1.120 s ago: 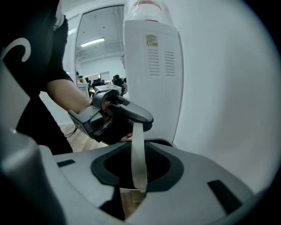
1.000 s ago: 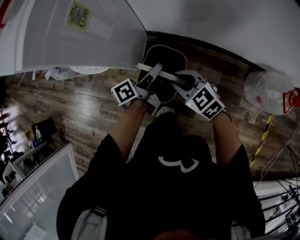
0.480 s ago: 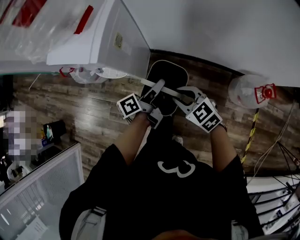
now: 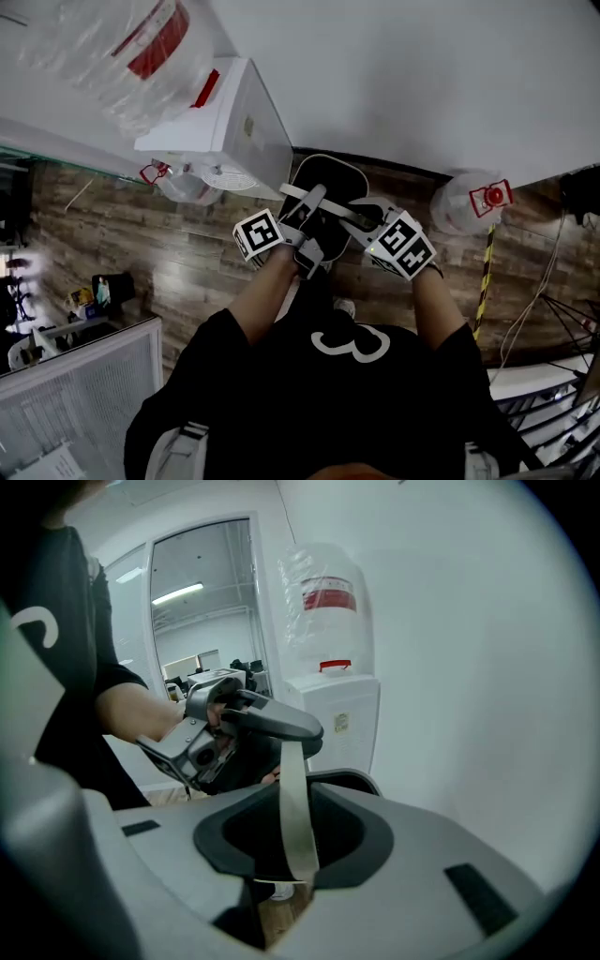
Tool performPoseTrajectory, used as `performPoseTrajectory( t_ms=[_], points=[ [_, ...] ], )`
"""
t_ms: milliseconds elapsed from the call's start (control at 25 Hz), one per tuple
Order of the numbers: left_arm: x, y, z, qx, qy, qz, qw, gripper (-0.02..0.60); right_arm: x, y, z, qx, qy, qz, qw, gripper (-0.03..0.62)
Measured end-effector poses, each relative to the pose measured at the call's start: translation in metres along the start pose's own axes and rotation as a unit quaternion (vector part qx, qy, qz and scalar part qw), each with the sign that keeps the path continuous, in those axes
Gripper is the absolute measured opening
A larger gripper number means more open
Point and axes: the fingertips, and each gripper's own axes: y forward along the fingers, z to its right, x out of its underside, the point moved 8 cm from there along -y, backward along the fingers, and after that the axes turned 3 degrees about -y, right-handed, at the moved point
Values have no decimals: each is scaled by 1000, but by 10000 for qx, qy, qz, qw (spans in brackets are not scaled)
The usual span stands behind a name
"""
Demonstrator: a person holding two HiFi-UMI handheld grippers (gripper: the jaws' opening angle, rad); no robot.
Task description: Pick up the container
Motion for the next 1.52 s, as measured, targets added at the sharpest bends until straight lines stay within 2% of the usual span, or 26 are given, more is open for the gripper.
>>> performPoseTrajectory(
  t_ms=[200,560,960,1520],
  points=[
    [19,-17,42,136,-50,54,9999,77,-19,-37,-22,-80,41,119,9999,114],
    [49,-40,80,205,58,130,9997,77,-30,-83,-54,-49,-145,309,9994,112],
    [73,-57,101,297,157,64,9994,77,-29,-109,-84,108,-91,480,9987,110],
    [79,-62,104,368,192,5,9991,77,-28,-114,-94,226,-99,486,9985,110]
  ],
)
